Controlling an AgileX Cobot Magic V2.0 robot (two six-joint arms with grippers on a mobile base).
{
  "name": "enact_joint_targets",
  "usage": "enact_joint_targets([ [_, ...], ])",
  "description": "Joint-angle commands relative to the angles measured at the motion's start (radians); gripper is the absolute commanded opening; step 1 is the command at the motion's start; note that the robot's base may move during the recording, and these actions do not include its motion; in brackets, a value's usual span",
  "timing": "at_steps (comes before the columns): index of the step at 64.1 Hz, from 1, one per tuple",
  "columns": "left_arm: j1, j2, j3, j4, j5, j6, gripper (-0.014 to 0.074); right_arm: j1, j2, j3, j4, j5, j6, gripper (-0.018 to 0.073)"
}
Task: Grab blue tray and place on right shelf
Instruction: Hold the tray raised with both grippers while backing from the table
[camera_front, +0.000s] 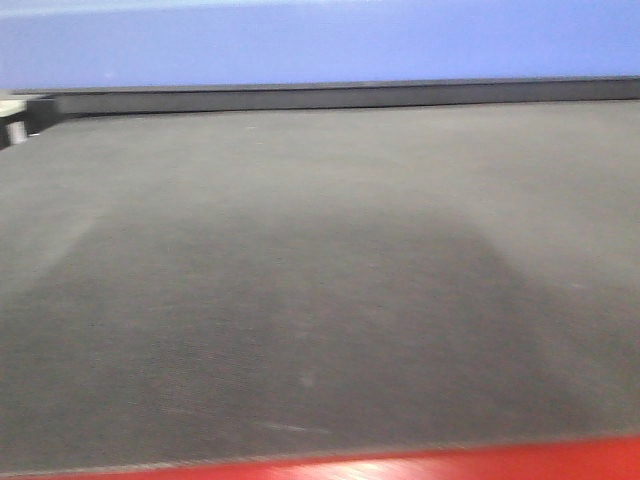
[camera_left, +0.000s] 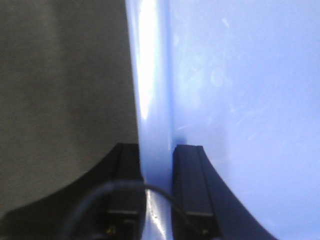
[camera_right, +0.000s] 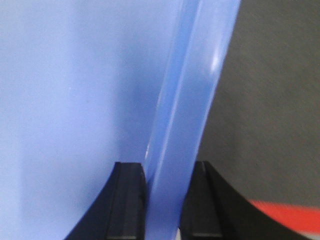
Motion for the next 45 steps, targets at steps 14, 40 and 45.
enact_joint_targets([
  [14,-0.01,-0.023,-0.032,-0.025,0.091,0.025,-0.0048,0.002,-0.021,-0.027,-0.03,-0.059,-0.029,0.0055],
  [40,-0.01,-0.023,-0.032,-0.047,0.093,0.025,-0.0048,0.002,-0.021,-0.027,-0.03,-0.059,-0.029,0.0055],
  [45,-0.01,-0.023,-0.032,-0.048,0.093,0.025,-0.0048,0.002,-0.021,-0.027,-0.03,-0.059,-0.029,0.0055],
])
